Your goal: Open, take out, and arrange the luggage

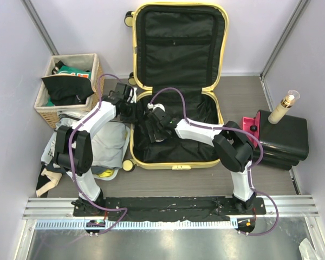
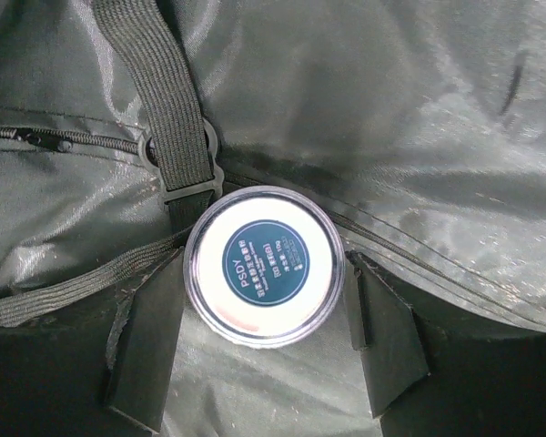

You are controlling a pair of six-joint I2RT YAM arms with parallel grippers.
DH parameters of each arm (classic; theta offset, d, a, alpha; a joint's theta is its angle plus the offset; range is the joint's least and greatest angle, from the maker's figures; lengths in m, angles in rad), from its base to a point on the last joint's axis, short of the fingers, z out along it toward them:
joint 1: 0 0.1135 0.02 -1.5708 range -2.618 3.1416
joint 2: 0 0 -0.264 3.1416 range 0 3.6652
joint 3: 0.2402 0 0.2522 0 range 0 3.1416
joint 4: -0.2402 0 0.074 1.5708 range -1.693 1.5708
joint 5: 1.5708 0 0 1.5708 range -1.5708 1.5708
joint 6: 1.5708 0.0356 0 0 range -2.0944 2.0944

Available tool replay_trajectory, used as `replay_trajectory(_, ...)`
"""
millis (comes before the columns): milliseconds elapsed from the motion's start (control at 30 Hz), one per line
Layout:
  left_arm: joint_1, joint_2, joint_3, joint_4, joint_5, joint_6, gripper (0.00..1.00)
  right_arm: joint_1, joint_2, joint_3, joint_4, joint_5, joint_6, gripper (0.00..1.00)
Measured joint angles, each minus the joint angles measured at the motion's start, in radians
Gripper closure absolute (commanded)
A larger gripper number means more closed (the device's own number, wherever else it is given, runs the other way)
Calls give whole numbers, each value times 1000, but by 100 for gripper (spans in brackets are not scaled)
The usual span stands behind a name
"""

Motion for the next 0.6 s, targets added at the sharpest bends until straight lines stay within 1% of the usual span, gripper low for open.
replay_trajectory(67, 0, 0, 0, 0, 0, 0, 100, 0, 10, 0, 13, 0, 0, 29)
replay_trajectory(100, 0, 0, 0, 0, 0, 0, 100, 0, 17, 2, 20, 1, 0, 33)
replay_trajectory(133, 0, 0, 0, 0, 0, 0, 100, -1, 24, 8, 23, 2, 0, 40)
replay_trajectory(167, 0, 0, 0, 0, 0, 0, 100, -3, 32, 13, 23, 0, -3, 54)
replay_trajectory(267, 0, 0, 0, 0, -1, 0, 100, -6, 43, 18, 26, 5, -8, 70)
replay_trajectory(333, -1, 0, 0, 0, -4, 0, 100, -6, 41, 18, 28, 10, -10, 75)
replay_trajectory(367, -2, 0, 0, 0, -4, 0, 100, -5, 40, 16, 30, 11, -14, 83)
replay_trajectory(433, -2, 0, 0, 0, -6, 0, 100, -5, 32, 8, 33, 14, -25, 90)
replay_trajectory(467, -2, 0, 0, 0, -6, 0, 100, -6, 19, -2, 29, 20, -30, 97)
replay_trajectory(533, -3, 0, 0, -2, -7, 0, 100, -6, -27, -32, 4, 45, -47, 99)
replay_trajectory(600, -4, 0, 0, -3, -7, 0, 100, -9, -106, -63, -32, 64, -62, 99)
